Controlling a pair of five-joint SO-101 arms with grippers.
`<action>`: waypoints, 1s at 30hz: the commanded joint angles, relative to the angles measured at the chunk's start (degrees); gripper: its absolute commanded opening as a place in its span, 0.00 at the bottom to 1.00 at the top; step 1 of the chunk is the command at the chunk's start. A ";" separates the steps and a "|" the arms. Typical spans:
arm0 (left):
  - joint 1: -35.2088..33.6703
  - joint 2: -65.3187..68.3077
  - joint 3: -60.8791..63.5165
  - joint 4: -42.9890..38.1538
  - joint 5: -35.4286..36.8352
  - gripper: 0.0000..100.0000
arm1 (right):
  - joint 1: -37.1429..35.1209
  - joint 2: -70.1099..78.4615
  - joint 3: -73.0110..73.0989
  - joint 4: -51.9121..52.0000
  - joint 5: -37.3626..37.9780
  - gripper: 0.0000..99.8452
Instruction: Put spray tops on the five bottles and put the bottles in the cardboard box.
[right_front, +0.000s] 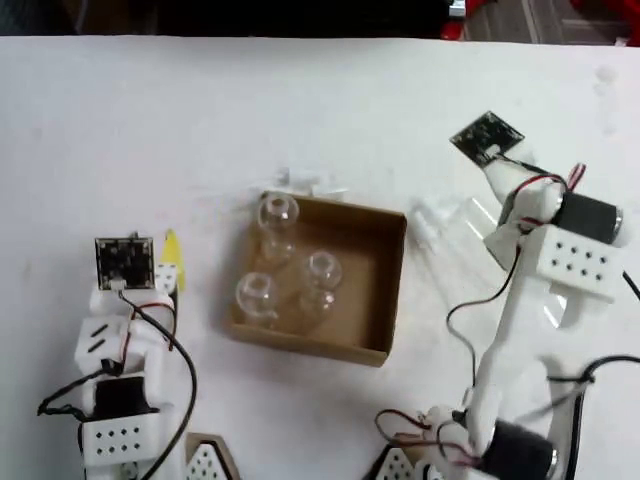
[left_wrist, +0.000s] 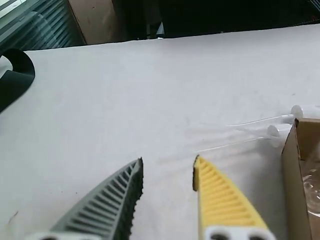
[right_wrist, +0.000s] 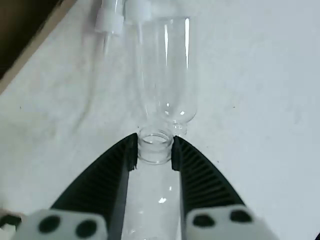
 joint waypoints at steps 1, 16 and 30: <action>-0.57 -0.75 -0.53 -1.58 -0.26 0.15 | -1.63 -8.13 -2.37 0.40 -6.15 0.02; -0.57 -0.75 -0.53 -1.58 -0.26 0.15 | -20.88 -38.81 24.35 -37.05 -45.45 0.02; -0.22 -0.75 -0.53 -1.58 -0.26 0.15 | -33.45 -41.63 52.66 -71.87 -43.87 0.02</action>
